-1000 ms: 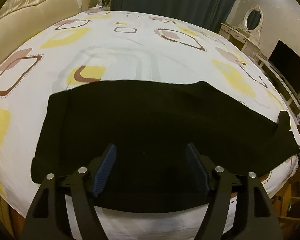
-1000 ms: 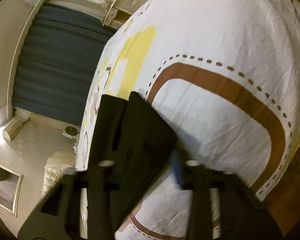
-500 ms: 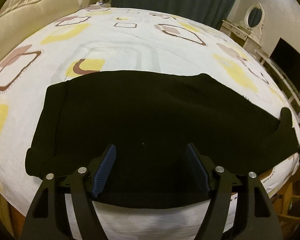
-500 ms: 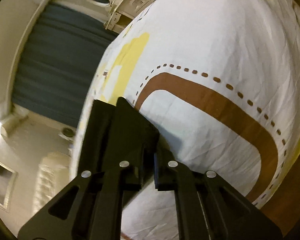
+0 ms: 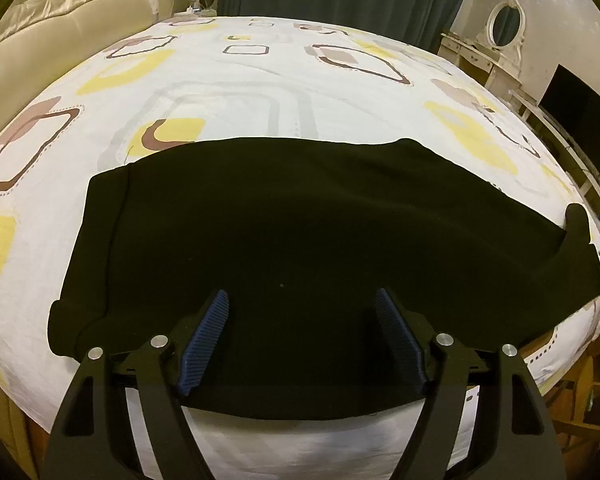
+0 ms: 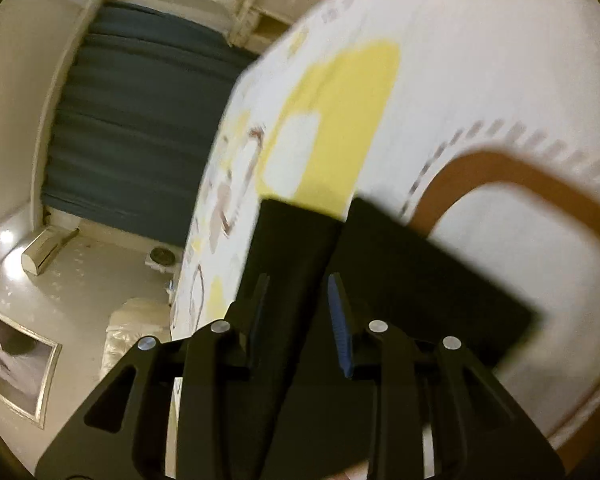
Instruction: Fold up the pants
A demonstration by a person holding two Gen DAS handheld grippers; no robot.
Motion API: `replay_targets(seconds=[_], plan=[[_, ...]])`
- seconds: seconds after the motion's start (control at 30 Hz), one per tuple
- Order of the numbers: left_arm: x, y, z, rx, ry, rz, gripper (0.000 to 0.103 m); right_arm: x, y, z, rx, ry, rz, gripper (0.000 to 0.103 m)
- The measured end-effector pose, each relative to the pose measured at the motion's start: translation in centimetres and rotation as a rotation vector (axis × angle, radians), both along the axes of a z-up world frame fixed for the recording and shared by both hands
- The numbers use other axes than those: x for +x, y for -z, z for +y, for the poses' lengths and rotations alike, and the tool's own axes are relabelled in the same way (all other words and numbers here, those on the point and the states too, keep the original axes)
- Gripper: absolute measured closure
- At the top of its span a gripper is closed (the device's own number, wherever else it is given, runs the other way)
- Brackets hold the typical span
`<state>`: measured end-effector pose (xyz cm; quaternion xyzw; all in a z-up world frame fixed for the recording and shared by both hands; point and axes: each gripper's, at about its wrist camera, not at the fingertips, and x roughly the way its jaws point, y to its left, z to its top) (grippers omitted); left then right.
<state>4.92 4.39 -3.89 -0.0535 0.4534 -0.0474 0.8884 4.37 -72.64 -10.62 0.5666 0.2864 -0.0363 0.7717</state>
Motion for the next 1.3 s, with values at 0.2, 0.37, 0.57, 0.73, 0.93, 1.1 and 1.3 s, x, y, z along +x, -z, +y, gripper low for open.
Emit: replay_targets(seconds=[0.2, 0.37, 0.57, 0.73, 0.93, 1.1, 1.3], plan=[[0.0, 0.1, 0.1, -0.004, -0.003, 0.001, 0.027, 2.8, 0.5, 0.5, -0.042, 0.026, 0.047, 0.065], [0.1, 0.1, 0.1, -0.005, -0.004, 0.002, 0.027, 3.1, 0.5, 0.9, -0.068, 0.074, 0.022, 0.058], [0.1, 0.1, 0.0, -0.001, -0.003, 0.002, 0.027, 3.4, 0.9, 1.3, -0.061, 0.112, 0.011, 0.06], [0.2, 0.1, 0.2, -0.013, -0.007, 0.005, 0.027, 2.0, 1.3, 1.5, 0.006, 0.147, -0.022, 0.06], [0.2, 0.2, 0.2, -0.015, -0.008, 0.004, 0.027, 3.0, 1.0, 2.4, -0.063, 0.143, 0.051, 0.061], [0.2, 0.2, 0.2, -0.014, -0.007, 0.004, 0.027, 2.0, 1.5, 2.1, -0.005, 0.159, 0.032, 0.096], [0.1, 0.2, 0.2, -0.006, -0.005, 0.002, 0.027, -0.2, -0.4, 2.1, -0.015, 0.16, -0.043, 0.096]])
